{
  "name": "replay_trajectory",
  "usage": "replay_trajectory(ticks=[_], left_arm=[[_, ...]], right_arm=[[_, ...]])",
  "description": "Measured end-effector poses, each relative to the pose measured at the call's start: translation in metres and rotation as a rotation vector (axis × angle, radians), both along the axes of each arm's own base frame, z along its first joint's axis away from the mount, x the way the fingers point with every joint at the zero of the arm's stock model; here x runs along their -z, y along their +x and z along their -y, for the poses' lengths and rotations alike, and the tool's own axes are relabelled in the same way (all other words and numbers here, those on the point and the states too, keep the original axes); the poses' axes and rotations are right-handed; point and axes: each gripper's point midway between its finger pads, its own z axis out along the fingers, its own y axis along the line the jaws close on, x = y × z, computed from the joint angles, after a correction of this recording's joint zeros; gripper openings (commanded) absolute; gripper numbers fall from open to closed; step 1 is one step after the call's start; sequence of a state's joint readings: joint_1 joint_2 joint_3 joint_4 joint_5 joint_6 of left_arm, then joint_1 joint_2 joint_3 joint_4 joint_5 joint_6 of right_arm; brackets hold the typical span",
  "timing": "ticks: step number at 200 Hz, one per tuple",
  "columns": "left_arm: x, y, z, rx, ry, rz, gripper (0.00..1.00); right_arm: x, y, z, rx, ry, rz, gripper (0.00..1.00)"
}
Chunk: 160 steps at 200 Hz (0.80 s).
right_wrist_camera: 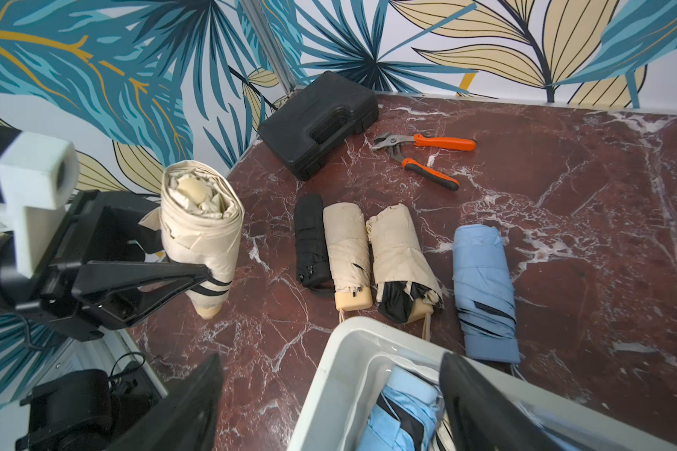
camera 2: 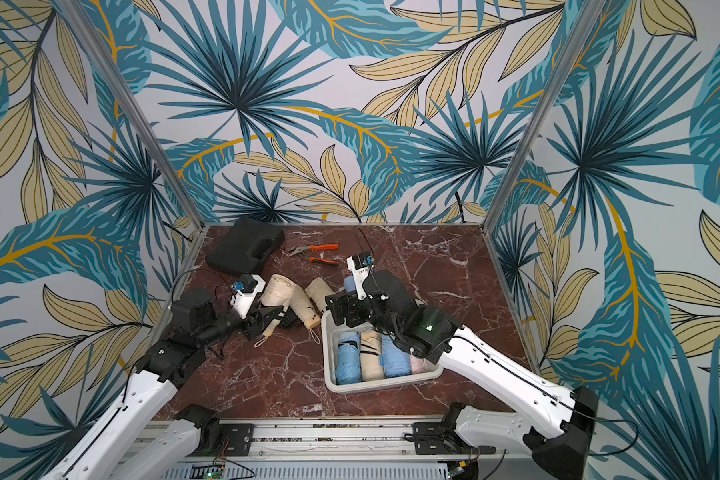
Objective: Put the umbrella into the storage box
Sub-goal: Pick up the umbrella from the center of the board.
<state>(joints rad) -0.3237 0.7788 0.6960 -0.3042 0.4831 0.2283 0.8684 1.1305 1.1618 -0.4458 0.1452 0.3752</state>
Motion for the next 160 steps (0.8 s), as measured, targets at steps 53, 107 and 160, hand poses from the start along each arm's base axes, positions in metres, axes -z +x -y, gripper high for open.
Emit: replay_trajectory(ticks=[53, 107, 160], left_arm=[[-0.024, -0.027, 0.05, 0.341, 0.221, 0.282, 0.0], [-0.004, -0.037, 0.085, 0.544, 0.457, 0.513, 0.0], [0.012, -0.035, 0.102, 0.624, 0.639, 0.673, 0.0]], right_arm=[[-0.029, -0.027, 0.027, -0.038, -0.011, 0.026, 0.98], [-0.037, -0.053, 0.013, -0.178, 0.014, -0.079, 0.99], [-0.002, -0.062, -0.011, -0.282, -0.03, -0.231, 0.99]])
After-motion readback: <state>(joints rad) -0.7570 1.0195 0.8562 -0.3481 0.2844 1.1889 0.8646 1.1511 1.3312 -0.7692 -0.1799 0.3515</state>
